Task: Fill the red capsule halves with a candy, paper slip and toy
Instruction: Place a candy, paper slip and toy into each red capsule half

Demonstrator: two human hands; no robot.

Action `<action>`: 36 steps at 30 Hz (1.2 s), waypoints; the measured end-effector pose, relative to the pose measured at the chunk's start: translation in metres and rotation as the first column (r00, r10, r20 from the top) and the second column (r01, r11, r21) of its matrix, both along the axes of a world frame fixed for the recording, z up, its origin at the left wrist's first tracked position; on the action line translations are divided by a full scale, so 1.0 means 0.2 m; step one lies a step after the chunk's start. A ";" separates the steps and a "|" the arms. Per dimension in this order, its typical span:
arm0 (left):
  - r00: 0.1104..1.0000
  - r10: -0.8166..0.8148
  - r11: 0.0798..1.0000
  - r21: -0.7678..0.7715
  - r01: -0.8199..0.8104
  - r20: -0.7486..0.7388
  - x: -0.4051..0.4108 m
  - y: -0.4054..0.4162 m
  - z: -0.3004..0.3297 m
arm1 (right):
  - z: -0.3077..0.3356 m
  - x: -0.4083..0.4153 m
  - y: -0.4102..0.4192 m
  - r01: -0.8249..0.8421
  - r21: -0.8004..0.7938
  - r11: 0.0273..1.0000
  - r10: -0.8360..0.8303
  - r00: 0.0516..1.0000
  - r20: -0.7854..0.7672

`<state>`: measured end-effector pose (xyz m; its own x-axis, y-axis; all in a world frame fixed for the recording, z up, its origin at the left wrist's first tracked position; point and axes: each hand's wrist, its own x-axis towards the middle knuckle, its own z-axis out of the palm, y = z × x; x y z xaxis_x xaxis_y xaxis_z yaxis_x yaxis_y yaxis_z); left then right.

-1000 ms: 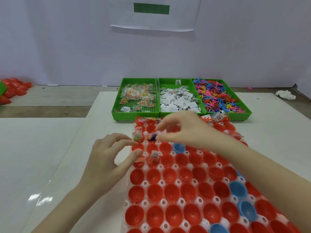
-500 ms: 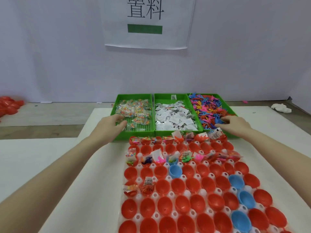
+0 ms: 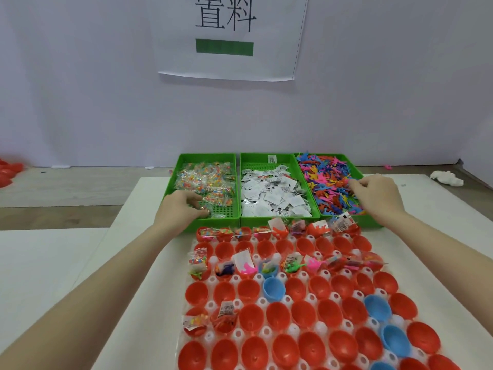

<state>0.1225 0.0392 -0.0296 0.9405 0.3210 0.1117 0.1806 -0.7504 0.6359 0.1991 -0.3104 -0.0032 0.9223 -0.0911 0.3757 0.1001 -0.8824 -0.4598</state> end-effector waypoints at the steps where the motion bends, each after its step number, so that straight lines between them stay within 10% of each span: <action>1: 1.000 0.007 1.000 0.003 -0.007 0.000 0.00 0.00 0.00 | 0.01 0.00 0.01 0.013 0.039 0.999 -0.013 1.000 0.007; 12: 0.999 -0.012 0.999 0.051 0.010 0.038 0.01 0.01 -0.02 | 0.09 -0.03 0.16 -0.151 0.341 0.928 0.141 0.989 0.053; 19: 0.997 -0.010 0.999 0.032 0.007 0.075 0.00 0.00 -0.03 | 0.12 -0.03 0.34 -0.166 0.397 0.903 0.266 0.940 -0.213; 26: 0.996 -0.011 1.000 0.017 0.010 0.089 0.00 0.00 -0.03 | 0.13 0.00 0.46 -0.182 0.136 0.974 0.220 0.910 -0.352; 32: 0.995 -0.001 1.000 0.016 0.000 0.097 0.01 0.00 -0.03 | 0.09 -0.03 0.47 -0.259 -0.432 0.864 0.101 0.929 -0.357; 36: 0.994 -0.009 1.000 0.009 0.008 0.105 0.01 0.01 -0.04 | 0.09 -0.05 0.47 -0.209 -0.350 0.913 0.071 0.927 -0.368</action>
